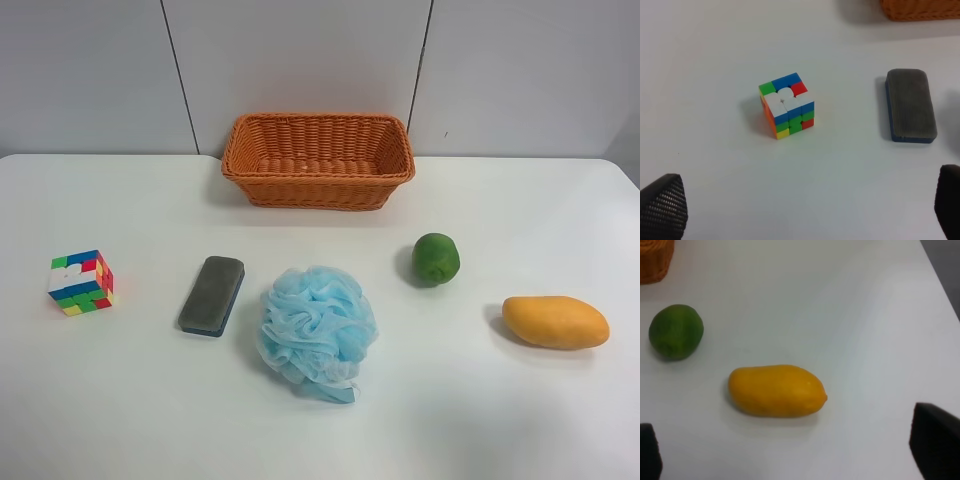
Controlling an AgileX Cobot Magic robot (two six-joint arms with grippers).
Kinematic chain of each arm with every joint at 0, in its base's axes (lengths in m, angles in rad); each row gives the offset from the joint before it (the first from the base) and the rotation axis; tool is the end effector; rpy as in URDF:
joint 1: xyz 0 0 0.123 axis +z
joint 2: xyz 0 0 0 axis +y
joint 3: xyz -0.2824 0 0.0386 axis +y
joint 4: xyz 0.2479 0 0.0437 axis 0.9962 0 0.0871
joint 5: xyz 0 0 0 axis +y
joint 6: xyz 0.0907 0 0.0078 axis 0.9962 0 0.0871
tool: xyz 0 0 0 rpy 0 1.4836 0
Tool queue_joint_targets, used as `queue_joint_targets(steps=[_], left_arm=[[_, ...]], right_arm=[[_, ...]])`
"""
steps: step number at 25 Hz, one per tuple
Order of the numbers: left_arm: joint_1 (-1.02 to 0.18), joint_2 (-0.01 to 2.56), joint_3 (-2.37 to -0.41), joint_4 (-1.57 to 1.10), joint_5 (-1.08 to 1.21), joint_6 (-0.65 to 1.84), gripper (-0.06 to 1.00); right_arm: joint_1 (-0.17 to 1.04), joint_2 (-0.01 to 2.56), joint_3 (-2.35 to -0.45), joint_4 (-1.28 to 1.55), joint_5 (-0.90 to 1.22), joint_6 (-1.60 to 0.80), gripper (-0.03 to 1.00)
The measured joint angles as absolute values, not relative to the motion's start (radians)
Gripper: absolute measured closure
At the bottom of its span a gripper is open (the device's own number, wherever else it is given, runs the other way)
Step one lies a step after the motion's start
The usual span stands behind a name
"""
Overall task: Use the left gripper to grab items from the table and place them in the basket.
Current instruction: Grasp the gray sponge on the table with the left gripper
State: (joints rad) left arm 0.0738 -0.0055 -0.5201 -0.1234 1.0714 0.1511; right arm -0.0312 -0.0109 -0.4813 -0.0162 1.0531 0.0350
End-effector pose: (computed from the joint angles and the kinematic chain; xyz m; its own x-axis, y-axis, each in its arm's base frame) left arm -0.0081 -0.0105 0.2823 -0.4346 0.0592 -0.8987 0.0636 0.9974 0.0350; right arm -0.0041 -0.0012 0.2725 -0.4546 0.0412 -0.8898 0.0560 0.9983 0.0176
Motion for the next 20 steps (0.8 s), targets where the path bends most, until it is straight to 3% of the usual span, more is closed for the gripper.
queue_joint_targets(steps=[20], left_arm=[[0.074, -0.005, -0.520, -0.074, 1.065, 0.151, -0.05]], right_arm=[[-0.031, -0.011, -0.481, -0.016, 1.053, 0.035, -0.03]])
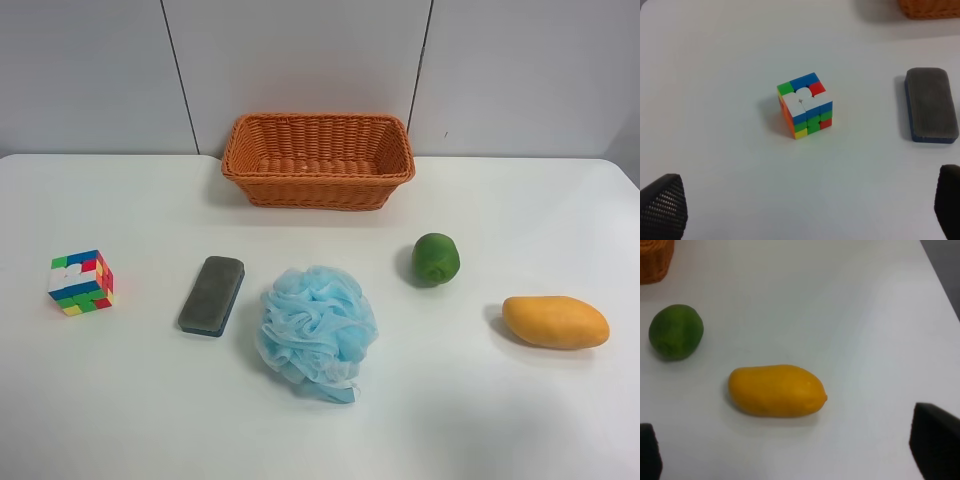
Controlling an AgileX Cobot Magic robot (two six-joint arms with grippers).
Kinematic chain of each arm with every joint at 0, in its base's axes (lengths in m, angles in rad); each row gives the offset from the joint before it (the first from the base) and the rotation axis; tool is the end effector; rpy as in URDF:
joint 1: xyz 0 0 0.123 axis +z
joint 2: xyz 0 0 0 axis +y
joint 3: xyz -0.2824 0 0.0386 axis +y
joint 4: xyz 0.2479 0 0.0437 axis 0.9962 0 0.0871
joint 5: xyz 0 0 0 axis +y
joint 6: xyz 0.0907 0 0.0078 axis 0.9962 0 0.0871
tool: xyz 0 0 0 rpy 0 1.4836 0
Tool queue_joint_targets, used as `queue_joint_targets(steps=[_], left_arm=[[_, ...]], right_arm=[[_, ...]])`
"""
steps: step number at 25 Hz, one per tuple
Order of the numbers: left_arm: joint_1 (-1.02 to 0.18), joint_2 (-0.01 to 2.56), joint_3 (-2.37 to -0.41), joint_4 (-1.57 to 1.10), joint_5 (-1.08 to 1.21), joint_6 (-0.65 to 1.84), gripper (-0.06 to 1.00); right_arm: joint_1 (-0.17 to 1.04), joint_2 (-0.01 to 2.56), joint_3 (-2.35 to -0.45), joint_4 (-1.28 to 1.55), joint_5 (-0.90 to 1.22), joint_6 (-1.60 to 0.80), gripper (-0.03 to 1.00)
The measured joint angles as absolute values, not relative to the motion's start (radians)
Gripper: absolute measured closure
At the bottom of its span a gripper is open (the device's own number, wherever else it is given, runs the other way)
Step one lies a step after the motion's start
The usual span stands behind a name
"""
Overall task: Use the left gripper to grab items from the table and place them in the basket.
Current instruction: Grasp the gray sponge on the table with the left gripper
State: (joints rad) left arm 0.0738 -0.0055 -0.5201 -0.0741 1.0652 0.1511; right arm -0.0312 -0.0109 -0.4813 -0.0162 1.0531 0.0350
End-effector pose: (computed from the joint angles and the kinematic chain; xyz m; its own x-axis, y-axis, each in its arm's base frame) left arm -0.0079 -0.0065 0.2825 -0.4338 0.0829 -0.8972 0.0346 0.9966 0.0753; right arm -0.0041 -0.0012 0.2725 -0.4546 0.0412 -0.8898 0.0560 0.9983 0.0176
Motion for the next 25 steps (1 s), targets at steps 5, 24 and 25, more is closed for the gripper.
queue_joint_targets(steps=[5, 24, 25], left_arm=[[0.074, -0.005, -0.520, -0.071, 1.064, 0.151, -0.05], [-0.036, 0.820, -0.987, -0.055, 1.131, 0.120, -0.05], [-0.058, 0.876, -1.006, -0.044, 1.128, 0.108, -0.05]], right_arm=[[-0.031, -0.011, -0.481, -0.016, 1.053, 0.035, -0.03], [-0.031, -0.011, -0.481, -0.016, 1.053, 0.035, -0.03], [-0.031, -0.011, -0.481, -0.016, 1.053, 0.035, -0.03]])
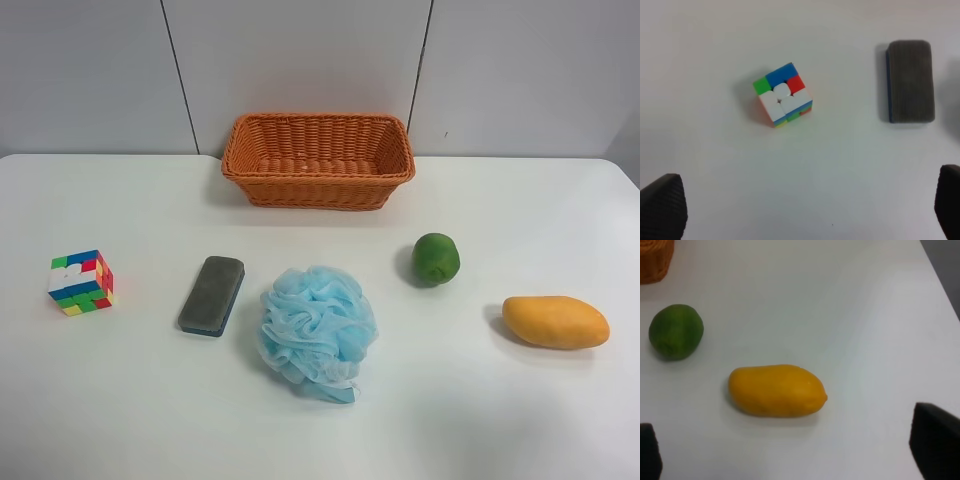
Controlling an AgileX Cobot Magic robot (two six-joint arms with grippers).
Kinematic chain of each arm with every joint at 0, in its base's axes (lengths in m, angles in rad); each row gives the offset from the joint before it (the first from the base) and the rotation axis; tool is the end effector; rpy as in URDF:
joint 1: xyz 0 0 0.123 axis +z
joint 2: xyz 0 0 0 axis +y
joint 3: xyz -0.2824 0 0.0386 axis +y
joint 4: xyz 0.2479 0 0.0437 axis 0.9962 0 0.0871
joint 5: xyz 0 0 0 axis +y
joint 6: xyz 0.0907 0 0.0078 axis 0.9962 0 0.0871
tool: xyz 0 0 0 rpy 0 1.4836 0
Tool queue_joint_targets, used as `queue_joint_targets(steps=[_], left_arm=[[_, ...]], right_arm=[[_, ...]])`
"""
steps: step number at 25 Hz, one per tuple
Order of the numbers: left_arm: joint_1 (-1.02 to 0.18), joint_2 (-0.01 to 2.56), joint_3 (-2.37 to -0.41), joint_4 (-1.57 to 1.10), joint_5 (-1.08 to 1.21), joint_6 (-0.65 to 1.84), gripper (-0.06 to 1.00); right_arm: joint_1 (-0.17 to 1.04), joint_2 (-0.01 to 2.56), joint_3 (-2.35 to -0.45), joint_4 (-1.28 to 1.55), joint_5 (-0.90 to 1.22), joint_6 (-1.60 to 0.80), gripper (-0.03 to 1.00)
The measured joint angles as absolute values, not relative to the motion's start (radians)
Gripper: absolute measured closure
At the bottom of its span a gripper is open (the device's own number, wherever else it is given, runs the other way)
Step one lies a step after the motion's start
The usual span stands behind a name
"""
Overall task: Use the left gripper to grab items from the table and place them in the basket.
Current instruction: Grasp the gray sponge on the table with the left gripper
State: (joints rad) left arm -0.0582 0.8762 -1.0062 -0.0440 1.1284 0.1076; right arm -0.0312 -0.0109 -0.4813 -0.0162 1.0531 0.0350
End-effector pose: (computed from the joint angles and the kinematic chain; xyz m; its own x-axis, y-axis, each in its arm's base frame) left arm 0.1443 -0.0120 0.3682 -0.7783 0.1341 -0.6135 0.1520 0.9881 0.0231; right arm -0.0041 -0.0012 0.2725 -0.4546 0.0412 -0.8898 0.0560 0.9983 0.0176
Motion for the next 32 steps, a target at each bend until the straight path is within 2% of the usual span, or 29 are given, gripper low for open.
queue_joint_targets(steps=[6, 15, 23, 32], left_arm=[[-0.233, 1.176, -1.104, 0.020, 1.088, -0.018, -0.05], [-0.458, 1.510, -1.133, 0.030, 0.940, -0.219, -0.05], [-0.485, 1.722, -1.134, 0.012, 0.834, -0.250, -0.05], [-0.485, 1.840, -1.134, -0.013, 0.725, -0.253, -0.05]], right_arm=[[-0.031, -0.011, -0.481, -0.016, 1.053, 0.035, -0.03], [-0.031, -0.011, -0.481, -0.016, 1.053, 0.035, -0.03], [-0.031, -0.011, -0.481, -0.016, 1.053, 0.035, -0.03], [-0.031, -0.011, -0.481, -0.016, 1.053, 0.035, -0.03]])
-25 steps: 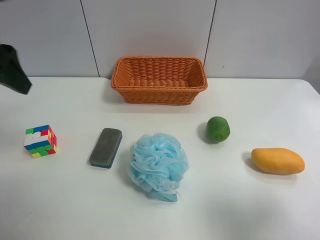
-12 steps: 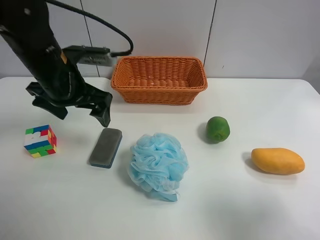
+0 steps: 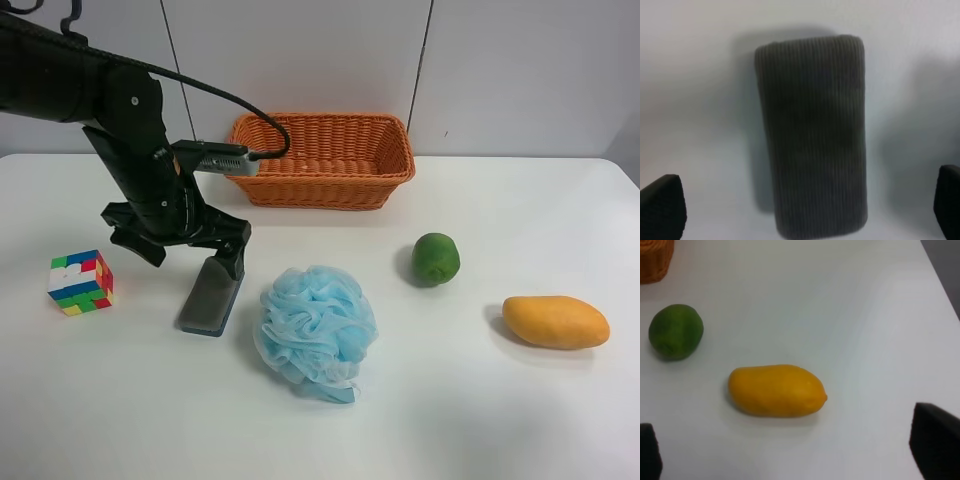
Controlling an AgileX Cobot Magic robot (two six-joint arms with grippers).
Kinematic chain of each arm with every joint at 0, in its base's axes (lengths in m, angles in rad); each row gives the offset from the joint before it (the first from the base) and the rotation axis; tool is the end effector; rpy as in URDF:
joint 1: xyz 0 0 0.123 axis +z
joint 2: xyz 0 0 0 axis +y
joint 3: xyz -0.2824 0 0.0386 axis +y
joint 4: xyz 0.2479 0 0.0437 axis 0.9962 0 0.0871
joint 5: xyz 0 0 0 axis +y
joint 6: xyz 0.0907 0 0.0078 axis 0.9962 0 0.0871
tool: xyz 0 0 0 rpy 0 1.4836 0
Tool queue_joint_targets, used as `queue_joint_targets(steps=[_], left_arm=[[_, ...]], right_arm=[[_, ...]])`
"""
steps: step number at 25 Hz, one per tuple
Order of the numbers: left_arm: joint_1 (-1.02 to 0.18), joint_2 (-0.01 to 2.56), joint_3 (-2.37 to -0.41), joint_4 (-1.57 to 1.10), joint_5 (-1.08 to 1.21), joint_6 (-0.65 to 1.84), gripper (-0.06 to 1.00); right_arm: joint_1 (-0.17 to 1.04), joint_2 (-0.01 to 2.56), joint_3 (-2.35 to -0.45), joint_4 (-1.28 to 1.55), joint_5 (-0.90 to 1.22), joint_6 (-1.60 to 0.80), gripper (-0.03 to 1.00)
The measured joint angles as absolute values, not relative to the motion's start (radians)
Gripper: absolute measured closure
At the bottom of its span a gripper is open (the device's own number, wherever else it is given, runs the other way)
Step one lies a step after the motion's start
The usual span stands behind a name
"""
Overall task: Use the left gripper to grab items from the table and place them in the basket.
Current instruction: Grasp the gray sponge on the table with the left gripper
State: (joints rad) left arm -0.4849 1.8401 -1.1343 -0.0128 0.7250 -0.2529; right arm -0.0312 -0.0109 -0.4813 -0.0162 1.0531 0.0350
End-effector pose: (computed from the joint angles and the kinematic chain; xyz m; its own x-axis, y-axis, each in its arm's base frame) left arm 0.3091 -0.1637 0.1687 -0.9538 0.2093 -0.2154 0.2281 0.9714 -0.0664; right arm -0.0041 -0.0012 0.2725 -0.4546 0.0412 -0.8898 0.0560 0.9983 0.0176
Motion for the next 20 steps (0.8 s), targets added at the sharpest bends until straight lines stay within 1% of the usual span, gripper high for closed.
queue_joint_targets(steps=[13, 20], left_arm=[[-0.485, 1.974, -1.134, -0.039, 0.648, -0.256, -0.05], [-0.485, 1.993, -1.134, -0.041, 0.641, -0.256, -0.05]], right_arm=[[-0.031, -0.011, -0.481, -0.016, 1.053, 0.035, -0.03], [-0.031, -0.011, -0.481, -0.016, 1.053, 0.035, -0.03]])
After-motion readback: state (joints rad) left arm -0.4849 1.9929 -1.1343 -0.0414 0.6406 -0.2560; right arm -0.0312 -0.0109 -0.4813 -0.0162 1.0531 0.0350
